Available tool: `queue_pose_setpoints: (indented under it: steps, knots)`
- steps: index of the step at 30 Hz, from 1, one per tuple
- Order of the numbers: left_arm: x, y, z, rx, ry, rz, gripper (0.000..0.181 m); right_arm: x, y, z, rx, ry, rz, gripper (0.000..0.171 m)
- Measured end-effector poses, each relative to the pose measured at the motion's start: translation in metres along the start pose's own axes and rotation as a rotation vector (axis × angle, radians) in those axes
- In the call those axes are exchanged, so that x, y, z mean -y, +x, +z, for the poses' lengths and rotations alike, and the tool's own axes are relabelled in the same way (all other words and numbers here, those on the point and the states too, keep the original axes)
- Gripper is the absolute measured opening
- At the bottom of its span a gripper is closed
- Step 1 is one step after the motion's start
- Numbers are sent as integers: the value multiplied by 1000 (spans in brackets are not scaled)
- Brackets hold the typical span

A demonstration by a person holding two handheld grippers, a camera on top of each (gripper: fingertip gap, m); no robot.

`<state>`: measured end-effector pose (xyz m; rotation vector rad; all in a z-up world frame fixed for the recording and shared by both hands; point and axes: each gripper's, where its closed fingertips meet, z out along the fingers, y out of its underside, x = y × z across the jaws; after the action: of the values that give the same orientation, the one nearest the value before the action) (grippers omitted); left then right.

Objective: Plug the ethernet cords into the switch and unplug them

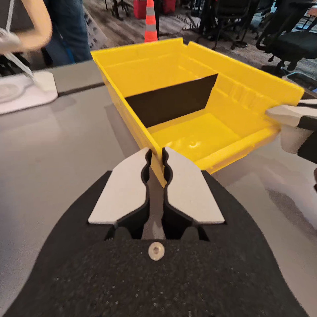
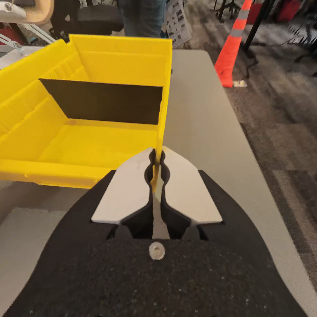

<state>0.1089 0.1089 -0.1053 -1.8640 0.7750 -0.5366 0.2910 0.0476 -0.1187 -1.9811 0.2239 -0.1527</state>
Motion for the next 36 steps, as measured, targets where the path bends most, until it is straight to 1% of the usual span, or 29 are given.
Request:
queue_pose_setpoints:
  steps: [2, 3, 6, 8, 9, 10, 11, 13, 15, 16, 18, 21, 24, 26, 28, 30, 31, 33, 35, 36]
  knots:
    - [-13, 6, 3, -26, -42, -25, 13, -14, 5, 8, -11, -48, -9, 3]
    - [-14, 8, 4, -37, -22, -23, 13, -13, 7, 10, -9, -30, -9, 3]
    - [-13, 11, 5, -62, 20, -4, 15, -9, 8, 17, 40, -48, 65, 2]
    - [-10, 13, 2, -96, 23, -14, 16, -8, 11, 18, 30, -78, 43, 3]
    - [-5, 15, -1, -119, 45, -18, 19, -5, 15, 16, -2, -68, 16, 9]
    - [3, 17, -8, -149, 89, -15, 25, 1, 20, 12, -44, -41, -22, 19]
    - [13, 15, -18, -169, 143, -6, 28, 9, 24, 5, -77, -17, -55, 25]
    - [26, 7, -41, -192, 220, 40, 31, 25, 25, -13, -108, -2, -76, 26]
    - [30, -11, -63, -182, 219, 89, 39, 50, 10, -32, -88, 41, -90, 28]
    - [30, -22, -77, -168, 208, 99, 41, 61, -3, -40, -57, 59, -100, 31]
    - [29, -53, -107, -118, 205, 99, 41, 79, -39, -51, 24, 83, -106, 32]
    - [20, -115, -158, 6, 215, 40, 40, 90, -118, -56, 232, 123, -61, 32]
    - [1, -194, -212, 205, 217, -31, 38, 78, -212, -49, 472, 79, -9, 33]
    - [-18, -244, -243, 336, 198, -80, 37, 64, -274, -41, 606, 25, 22, 43]
    - [-42, -289, -264, 454, 147, -105, 37, 49, -328, -31, 685, -37, 36, 47]
    - [-67, -325, -273, 541, 72, -126, 37, 37, -370, -17, 707, -62, 35, 48]
    - [-76, -336, -273, 552, 47, -138, 38, 32, -388, -10, 704, -72, 38, 48]
    - [-93, -351, -264, 542, -3, -159, 40, 24, -416, 4, 683, -100, 49, 47]
    - [-106, -361, -250, 540, -48, -161, 40, 11, -432, 19, 620, -150, 38, 49]
    - [-112, -366, -244, 545, -73, -165, 39, 5, -439, 25, 606, -169, 33, 43]
